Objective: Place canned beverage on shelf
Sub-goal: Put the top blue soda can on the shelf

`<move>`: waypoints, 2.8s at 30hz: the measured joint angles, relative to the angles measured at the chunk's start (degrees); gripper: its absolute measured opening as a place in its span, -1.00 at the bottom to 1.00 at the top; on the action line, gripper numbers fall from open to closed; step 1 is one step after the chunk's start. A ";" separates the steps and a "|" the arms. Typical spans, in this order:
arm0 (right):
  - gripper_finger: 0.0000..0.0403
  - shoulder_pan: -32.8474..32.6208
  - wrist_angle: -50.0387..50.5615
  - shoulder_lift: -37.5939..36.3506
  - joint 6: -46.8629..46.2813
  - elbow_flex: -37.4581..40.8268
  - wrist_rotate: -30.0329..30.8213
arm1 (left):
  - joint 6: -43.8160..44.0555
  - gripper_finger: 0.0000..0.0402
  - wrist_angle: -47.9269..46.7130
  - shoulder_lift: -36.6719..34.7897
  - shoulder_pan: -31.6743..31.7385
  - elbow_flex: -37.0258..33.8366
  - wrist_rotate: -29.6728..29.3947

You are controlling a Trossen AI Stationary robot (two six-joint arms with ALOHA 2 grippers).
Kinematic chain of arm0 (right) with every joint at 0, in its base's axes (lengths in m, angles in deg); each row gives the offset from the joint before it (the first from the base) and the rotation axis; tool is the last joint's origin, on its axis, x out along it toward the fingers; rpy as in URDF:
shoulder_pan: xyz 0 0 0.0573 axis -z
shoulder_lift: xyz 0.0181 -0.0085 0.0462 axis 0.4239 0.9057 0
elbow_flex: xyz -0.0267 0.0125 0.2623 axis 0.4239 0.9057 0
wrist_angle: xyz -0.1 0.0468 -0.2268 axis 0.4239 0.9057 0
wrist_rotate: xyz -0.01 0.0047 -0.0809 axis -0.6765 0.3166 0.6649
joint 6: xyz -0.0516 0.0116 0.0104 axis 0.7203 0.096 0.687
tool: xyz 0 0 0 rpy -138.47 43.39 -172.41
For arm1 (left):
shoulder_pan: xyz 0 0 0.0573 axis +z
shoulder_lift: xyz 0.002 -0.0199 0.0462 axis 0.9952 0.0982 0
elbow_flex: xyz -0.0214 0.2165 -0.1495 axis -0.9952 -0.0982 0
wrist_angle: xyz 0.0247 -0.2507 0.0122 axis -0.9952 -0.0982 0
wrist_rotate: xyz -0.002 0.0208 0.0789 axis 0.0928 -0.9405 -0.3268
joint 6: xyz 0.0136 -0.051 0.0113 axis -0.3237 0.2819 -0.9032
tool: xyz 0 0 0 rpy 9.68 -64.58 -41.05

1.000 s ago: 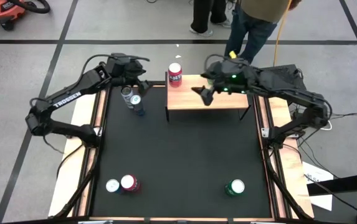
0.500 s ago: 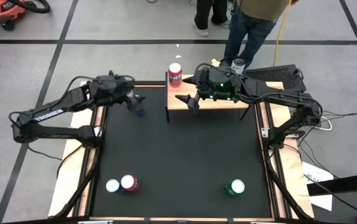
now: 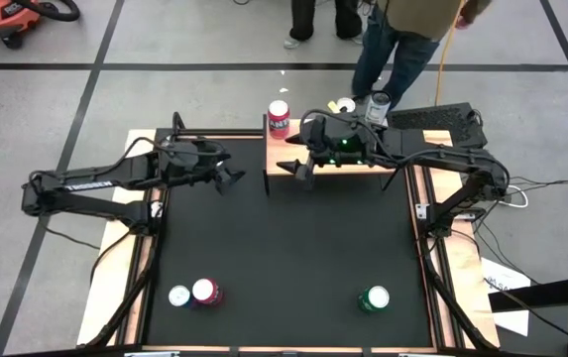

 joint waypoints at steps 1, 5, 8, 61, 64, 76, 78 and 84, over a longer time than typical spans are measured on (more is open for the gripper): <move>0.55 -0.07 0.52 -0.10 -0.41 -0.04 0.03 | 0.05 0.95 0.57 0.77 0.00 0.00 0.04; 0.36 -0.33 2.86 -0.13 -0.39 -0.07 0.16 | 5.02 0.95 1.12 2.80 -0.38 0.00 3.33; 0.27 -0.40 4.88 -0.36 -0.34 -0.07 0.02 | 8.95 0.95 1.06 3.03 -2.07 0.00 3.50; 0.23 -7.34 -19.45 18.16 -11.48 -0.07 12.09 | -11.60 0.95 -23.51 -10.22 -10.46 -0.21 3.60; 0.23 -6.95 -14.34 15.75 -11.51 -0.04 12.09 | -12.65 0.92 -23.13 -6.31 -9.55 0.57 3.38; 0.23 -6.47 -2.16 7.72 -11.09 -0.09 11.91 | -24.96 0.48 -22.96 9.41 -0.29 10.38 10.25; 0.23 -6.45 -1.19 6.53 -11.09 -0.09 11.91 | -26.03 0.46 -23.10 11.50 1.70 12.03 11.21; 0.23 -6.48 2.64 3.36 -12.84 -0.07 11.88 | -29.55 0.45 -26.63 16.76 7.35 16.49 13.88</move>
